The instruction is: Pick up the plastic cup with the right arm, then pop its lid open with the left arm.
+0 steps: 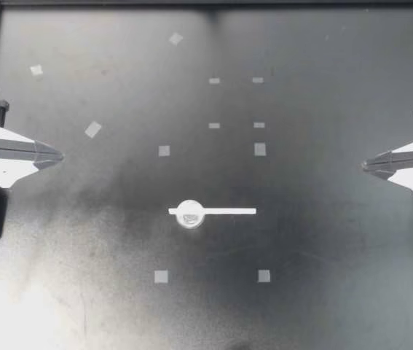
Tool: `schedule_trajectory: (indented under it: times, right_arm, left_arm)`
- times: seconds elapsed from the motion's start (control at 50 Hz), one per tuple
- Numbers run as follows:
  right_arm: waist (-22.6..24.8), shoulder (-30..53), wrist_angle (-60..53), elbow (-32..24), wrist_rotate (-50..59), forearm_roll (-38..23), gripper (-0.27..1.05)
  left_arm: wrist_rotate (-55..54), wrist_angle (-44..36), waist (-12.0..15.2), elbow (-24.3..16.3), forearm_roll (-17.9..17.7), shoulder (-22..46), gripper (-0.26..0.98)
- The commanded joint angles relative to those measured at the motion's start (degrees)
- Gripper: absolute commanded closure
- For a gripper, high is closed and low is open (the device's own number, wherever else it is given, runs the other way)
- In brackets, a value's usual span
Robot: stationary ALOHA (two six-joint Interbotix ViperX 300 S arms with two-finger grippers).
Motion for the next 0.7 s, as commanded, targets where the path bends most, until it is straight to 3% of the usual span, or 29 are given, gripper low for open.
schedule_trajectory:
  times: [0.0,0.1,0.34,0.68]
  right_arm:
    - [-0.18,0.53,-0.88,-0.26,-0.09,-0.09,0.74]
    - [-0.18,-0.44,-1.23,0.70,-0.09,-0.18,0.88]
    - [-0.18,2.11,2.72,-0.53,3.78,0.00,0.88]
    - [-0.09,23.64,1.67,-4.57,5.10,-0.09,0.88]
  left_arm:
    - [0.44,-1.85,0.00,1.49,-0.18,-0.44,0.69]
    - [0.35,-2.90,0.00,2.29,-0.09,-1.58,0.83]
    - [-0.97,1.76,0.00,0.09,-0.35,1.49,0.84]
    - [-0.26,0.53,0.00,-6.50,-0.79,21.80,0.84]
